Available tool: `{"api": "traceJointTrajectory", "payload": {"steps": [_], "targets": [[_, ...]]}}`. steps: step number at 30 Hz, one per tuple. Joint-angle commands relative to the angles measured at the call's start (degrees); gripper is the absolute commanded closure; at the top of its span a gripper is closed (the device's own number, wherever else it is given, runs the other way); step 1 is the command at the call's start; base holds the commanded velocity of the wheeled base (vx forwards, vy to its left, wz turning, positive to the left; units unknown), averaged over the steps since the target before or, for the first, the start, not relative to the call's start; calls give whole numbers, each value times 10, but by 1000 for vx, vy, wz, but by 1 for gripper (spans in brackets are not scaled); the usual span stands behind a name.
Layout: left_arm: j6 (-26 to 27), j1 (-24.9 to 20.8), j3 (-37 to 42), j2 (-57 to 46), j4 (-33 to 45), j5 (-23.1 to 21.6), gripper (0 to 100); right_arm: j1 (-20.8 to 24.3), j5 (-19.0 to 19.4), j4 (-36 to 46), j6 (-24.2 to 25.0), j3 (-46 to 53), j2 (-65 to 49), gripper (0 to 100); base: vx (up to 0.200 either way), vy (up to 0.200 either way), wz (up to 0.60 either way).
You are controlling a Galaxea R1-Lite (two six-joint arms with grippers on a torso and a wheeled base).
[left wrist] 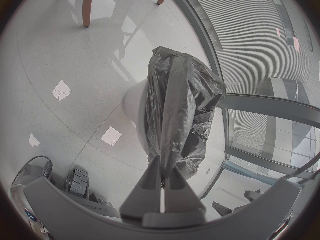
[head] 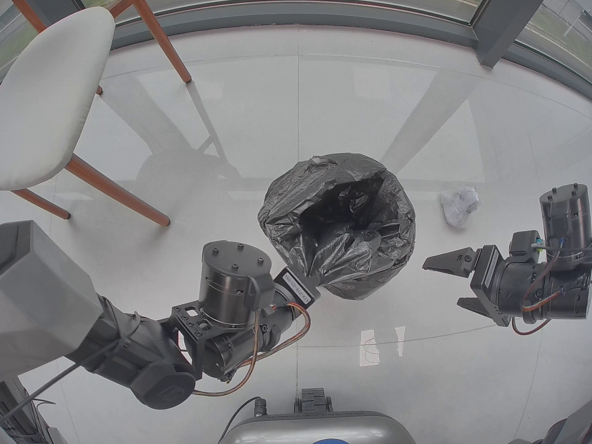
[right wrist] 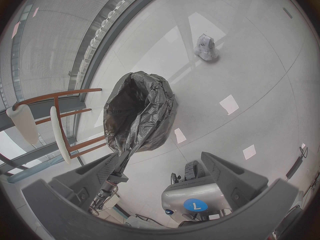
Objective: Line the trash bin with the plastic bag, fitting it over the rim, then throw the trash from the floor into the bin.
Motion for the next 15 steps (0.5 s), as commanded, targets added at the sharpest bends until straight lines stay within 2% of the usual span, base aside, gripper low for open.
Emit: {"api": "traceJointTrajectory", "payload": {"steps": [1,8,15], "targets": [[0,0,28,-17,-1,-1,0,0,0,0,0,0,2,0,0,0,0],[0,14,59,-34,0,0,0,-1,0,0,0,0,2,0,0,0,0],[0,21,58,-34,1,1,0,0,0,0,0,0,1,0,0,0,0]]}}
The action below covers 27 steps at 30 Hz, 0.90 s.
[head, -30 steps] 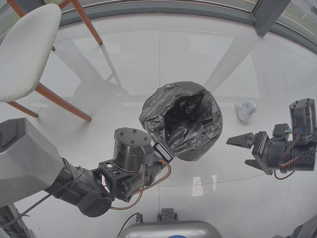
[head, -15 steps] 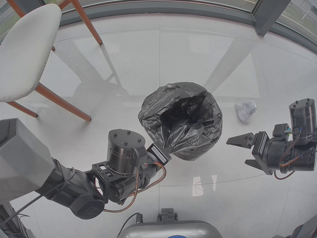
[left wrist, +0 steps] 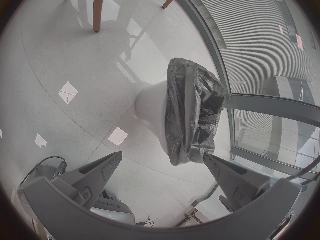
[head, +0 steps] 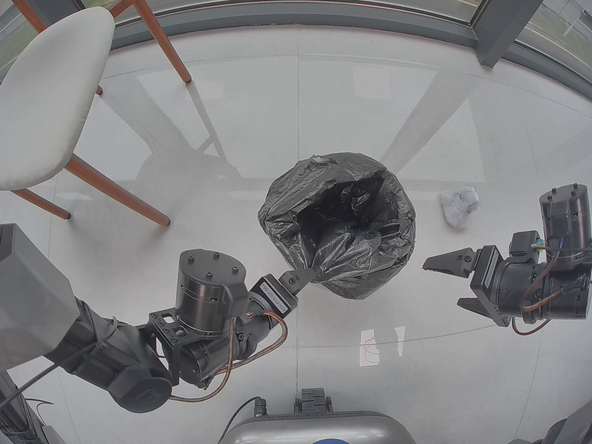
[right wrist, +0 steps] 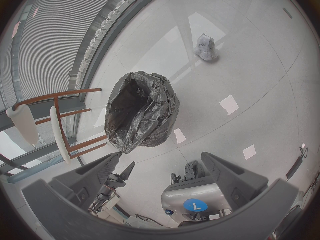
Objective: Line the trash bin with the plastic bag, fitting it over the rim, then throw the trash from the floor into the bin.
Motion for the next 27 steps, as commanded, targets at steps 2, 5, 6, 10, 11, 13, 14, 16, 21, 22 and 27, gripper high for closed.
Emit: {"api": "traceJointTrajectory", "payload": {"steps": [2,5,6,10,11,13,14,16,21,22,27], "targets": [[0,3,-1,1,-1,1,0,0,0,0,0,0,0,0,0,0,0],[0,4,-7,2,-5,0,0,0,0,0,0,5,0,0,0,0,0],[0,3,-13,3,-5,-1,0,0,0,0,0,7,0,0,0,0,0],[0,4,-49,9,-5,-3,0,0,0,0,0,7,-2,0,0,0,0],[1,4,-60,17,-5,-2,0,0,0,0,0,7,-2,0,0,0,0],[2,5,-79,36,-5,-3,0,0,-3,0,0,7,-3,0,0,0,0],[7,6,-94,51,-5,-3,0,0,-8,0,0,7,-2,0,0,0,0],[19,6,-112,69,-5,-3,0,0,-14,0,-2,7,-2,0,0,0,0],[26,10,-148,105,-5,-4,0,-4,-16,0,-12,7,-2,0,0,0,0],[26,12,-152,110,-5,-4,0,-4,-16,0,-13,7,-2,0,0,0,0],[26,24,-173,115,-3,-3,100,-4,-15,0,-16,7,0,0,0,0,0]]}}
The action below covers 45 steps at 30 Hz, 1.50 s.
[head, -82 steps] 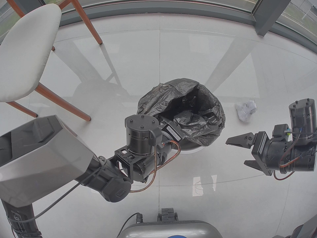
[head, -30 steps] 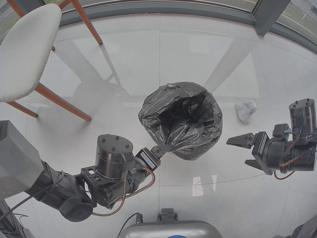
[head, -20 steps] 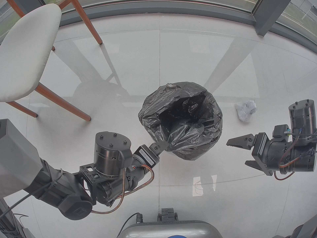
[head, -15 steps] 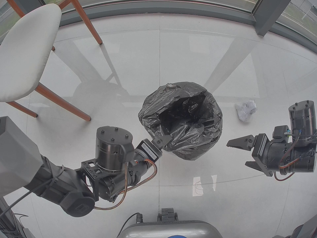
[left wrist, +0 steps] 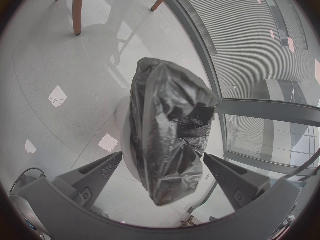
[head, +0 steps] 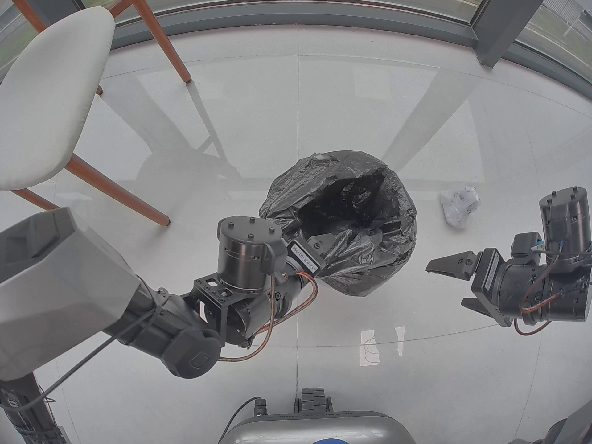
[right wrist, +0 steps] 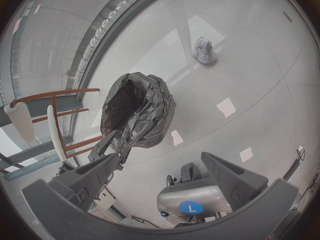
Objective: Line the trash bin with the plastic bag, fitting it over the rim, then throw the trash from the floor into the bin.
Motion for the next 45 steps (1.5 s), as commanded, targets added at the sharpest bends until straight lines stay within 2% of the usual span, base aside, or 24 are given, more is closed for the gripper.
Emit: {"api": "traceJointTrajectory", "payload": {"steps": [1,7,17,27,33,35,38,45], "targets": [[0,8,-16,17,2,0,100,0,0,0,-1,0,1,0,0,0,0],[21,18,-13,4,4,-2,100,0,1,-1,-1,-1,3,0,0,0,0],[22,16,4,2,3,-1,100,1,1,-1,-2,0,4,0,0,0,0],[20,7,85,4,-21,3,100,1,0,0,-1,2,2,0,0,0,0],[22,11,87,7,-39,7,100,1,0,0,-1,6,2,0,0,0,0],[22,9,110,54,-34,15,100,1,0,-1,-18,22,0,0,0,0,0],[29,11,103,82,-37,36,100,0,0,-1,-20,22,0,0,0,0,0],[29,7,91,41,-37,35,100,0,-1,0,-21,24,-2,0,0,0,0]]}}
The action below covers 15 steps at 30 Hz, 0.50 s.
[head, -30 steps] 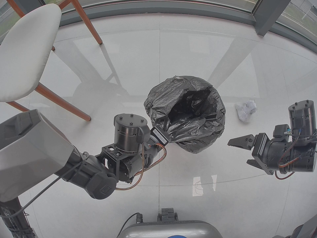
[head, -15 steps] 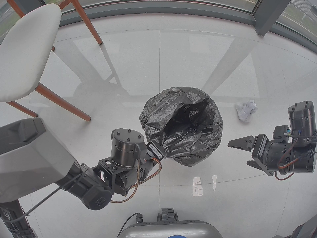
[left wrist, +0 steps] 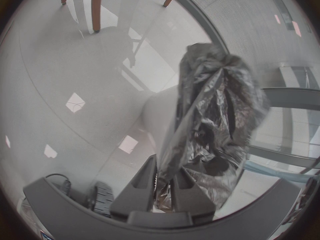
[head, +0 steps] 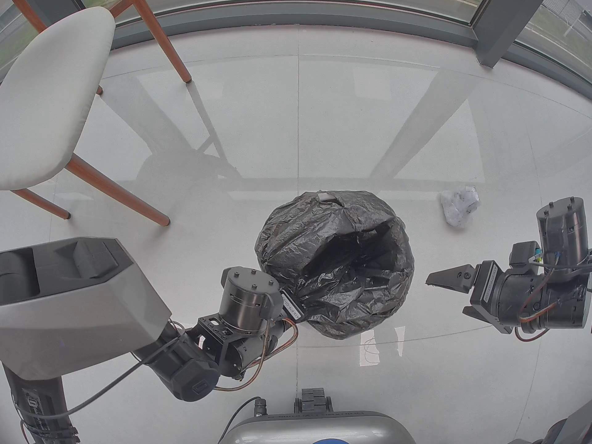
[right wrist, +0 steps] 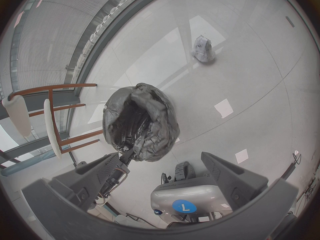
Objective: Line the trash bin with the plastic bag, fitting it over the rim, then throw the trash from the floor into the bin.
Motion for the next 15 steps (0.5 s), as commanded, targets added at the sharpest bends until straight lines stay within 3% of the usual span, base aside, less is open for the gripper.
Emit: {"api": "traceJointTrajectory", "payload": {"steps": [1,2,3,15], "targets": [[-2,-3,1,-26,-1,-2,100,0,-1,0,-1,3,-3,0,0,0,0],[-3,-3,2,-29,-1,-2,100,0,-1,0,-1,4,-3,0,0,0,0],[-3,-2,1,-33,-1,-2,0,0,-2,0,-1,4,-3,0,0,0,0],[0,-1,-12,-57,-2,1,0,0,-2,0,-1,4,-3,0,0,0,0]]}}
